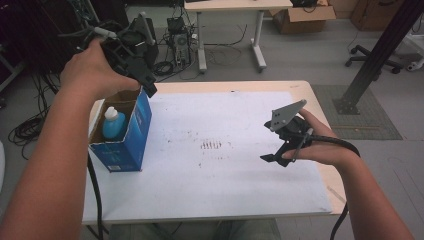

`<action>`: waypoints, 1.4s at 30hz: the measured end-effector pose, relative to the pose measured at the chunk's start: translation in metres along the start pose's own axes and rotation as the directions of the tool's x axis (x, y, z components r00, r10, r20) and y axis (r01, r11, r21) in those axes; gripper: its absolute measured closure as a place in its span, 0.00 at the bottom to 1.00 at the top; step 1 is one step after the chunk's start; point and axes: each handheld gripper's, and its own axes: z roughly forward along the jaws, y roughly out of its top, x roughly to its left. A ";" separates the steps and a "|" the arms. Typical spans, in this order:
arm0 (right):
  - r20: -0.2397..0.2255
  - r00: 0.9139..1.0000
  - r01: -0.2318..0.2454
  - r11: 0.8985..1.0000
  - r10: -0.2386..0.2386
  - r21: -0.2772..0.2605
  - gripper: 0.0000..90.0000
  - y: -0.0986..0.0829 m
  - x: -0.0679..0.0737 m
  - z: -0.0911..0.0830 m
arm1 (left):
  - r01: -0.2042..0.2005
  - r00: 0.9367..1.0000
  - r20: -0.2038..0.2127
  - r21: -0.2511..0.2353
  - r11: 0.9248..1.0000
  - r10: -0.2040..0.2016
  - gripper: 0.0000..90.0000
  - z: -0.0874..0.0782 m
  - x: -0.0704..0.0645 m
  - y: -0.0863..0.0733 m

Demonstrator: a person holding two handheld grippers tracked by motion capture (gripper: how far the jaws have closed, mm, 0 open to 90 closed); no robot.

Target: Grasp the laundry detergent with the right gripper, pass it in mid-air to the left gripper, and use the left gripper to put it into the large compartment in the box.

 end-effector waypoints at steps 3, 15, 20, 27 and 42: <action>0.000 1.000 0.012 1.000 -0.012 0.012 0.03 0.003 -0.001 -0.001 | -0.104 0.994 0.018 0.013 0.994 0.104 0.00 0.001 -0.011 0.003; -0.006 0.999 0.047 0.996 -0.047 0.071 0.03 0.014 -0.001 -0.004 | -0.407 0.911 0.078 0.011 0.914 0.405 0.00 0.013 -0.042 0.009; -0.018 0.998 0.066 0.994 -0.065 0.091 0.03 0.019 0.000 -0.003 | -0.462 0.884 0.088 0.013 0.887 0.459 0.00 0.020 -0.052 0.011; -0.040 0.995 0.091 0.987 -0.086 0.132 0.03 0.023 0.001 0.002 | -0.545 0.835 0.119 0.043 0.837 0.538 0.00 0.029 -0.070 0.007; -0.088 0.986 0.157 0.971 -0.143 0.182 0.03 0.039 0.001 0.000 | -0.733 0.671 0.244 0.072 0.677 0.700 0.00 0.061 -0.104 -0.002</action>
